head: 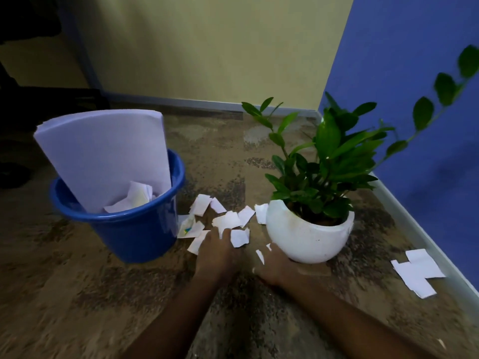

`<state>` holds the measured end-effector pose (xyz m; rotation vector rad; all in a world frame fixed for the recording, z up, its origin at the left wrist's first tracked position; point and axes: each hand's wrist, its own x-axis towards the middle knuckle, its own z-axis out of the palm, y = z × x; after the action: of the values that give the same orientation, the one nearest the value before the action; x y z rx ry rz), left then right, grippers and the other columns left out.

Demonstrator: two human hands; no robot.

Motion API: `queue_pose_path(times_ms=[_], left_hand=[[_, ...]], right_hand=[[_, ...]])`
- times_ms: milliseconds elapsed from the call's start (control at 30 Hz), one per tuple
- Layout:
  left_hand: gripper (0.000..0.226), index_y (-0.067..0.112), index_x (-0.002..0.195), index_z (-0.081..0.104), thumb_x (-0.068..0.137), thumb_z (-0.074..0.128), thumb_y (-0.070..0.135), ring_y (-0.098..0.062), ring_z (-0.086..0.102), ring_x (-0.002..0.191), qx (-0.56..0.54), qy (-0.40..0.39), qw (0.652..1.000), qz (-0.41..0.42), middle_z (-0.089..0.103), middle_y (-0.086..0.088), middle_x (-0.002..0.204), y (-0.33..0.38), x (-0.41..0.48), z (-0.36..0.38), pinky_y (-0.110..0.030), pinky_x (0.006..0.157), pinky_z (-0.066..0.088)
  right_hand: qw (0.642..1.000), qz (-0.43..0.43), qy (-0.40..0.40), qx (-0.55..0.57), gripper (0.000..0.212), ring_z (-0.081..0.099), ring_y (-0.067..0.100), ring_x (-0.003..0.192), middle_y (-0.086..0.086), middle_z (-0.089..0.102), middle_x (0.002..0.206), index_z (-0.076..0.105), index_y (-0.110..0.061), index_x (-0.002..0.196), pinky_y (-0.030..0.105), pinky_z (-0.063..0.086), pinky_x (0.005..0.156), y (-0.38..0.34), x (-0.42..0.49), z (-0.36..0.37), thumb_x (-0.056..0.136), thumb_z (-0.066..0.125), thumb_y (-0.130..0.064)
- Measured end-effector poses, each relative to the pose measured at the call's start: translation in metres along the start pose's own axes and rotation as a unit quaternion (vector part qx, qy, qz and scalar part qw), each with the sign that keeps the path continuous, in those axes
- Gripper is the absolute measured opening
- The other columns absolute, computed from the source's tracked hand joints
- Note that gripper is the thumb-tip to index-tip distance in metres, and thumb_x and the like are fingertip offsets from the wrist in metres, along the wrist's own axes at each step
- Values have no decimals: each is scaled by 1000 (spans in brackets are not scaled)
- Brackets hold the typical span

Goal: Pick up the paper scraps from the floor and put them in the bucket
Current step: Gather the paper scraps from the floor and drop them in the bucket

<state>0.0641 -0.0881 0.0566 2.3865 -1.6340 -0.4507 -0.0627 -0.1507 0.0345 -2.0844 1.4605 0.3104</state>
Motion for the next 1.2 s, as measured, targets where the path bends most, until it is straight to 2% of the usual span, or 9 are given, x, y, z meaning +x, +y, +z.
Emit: queue_pose_path(times_ms=[100,200,400,667,800,867,933,1033,1200], left_hand=[[62,18,149,23,95,44,40,-29,33,140,-30,-45,996,-71,31,-12,153,-12,2,10,-38,114,31],[68,15,149,21,92,53,33,-37,40,132,-95,-58,985,-132,34,-19,148,-27,2,13,-41,107,37],[74,16,152,11,92,53,26,-37,35,137,-115,-83,978,-152,25,-17,154,-46,10,18,-42,111,35],[73,18,151,15,91,55,33,-40,32,137,-108,-78,981,-144,22,-18,154,-48,30,28,-46,112,32],[68,14,149,18,94,48,40,-28,27,143,-75,-57,979,-180,23,-11,156,-46,40,35,-37,116,26],[65,9,143,29,89,57,32,-34,34,137,-100,-22,976,-193,32,-17,148,-48,44,38,-43,112,31],[61,6,137,35,86,62,26,-37,39,130,-97,-4,976,-194,39,-20,141,-50,46,38,-45,108,35],[55,8,134,39,86,61,24,-34,44,127,-100,8,977,-187,46,-17,137,-52,46,43,-42,107,36],[48,20,140,36,94,50,26,-24,40,133,51,141,986,-79,39,-7,144,-59,48,44,-31,109,36]], right_hand=[[999,45,-15,2,71,15,37,144,14,3,158,11,-24,149,47,23,116,12,1,18,92,49,-44],[997,73,24,-3,70,14,40,143,11,4,158,7,-29,149,54,24,115,16,5,31,93,47,-43],[984,17,173,-32,49,35,23,131,8,34,145,29,-28,141,31,36,106,15,3,43,96,46,-34],[975,-57,142,159,60,48,23,127,8,50,139,31,-18,142,31,42,101,-12,23,33,89,60,-25],[956,-100,174,214,31,56,18,111,8,58,125,61,-16,120,18,38,79,-33,44,17,89,61,-22],[952,-106,207,198,21,56,17,104,10,60,119,67,-13,108,19,39,77,-42,57,13,89,61,-20],[960,-103,207,158,27,52,20,110,12,53,123,63,-13,113,26,42,87,-48,69,12,88,62,-22],[978,-91,167,85,58,33,27,131,12,34,141,44,-20,134,35,31,107,-52,85,10,83,66,-35],[979,-88,181,-30,83,20,33,137,9,21,150,29,-28,142,48,27,108,-60,106,2,73,67,-54]])
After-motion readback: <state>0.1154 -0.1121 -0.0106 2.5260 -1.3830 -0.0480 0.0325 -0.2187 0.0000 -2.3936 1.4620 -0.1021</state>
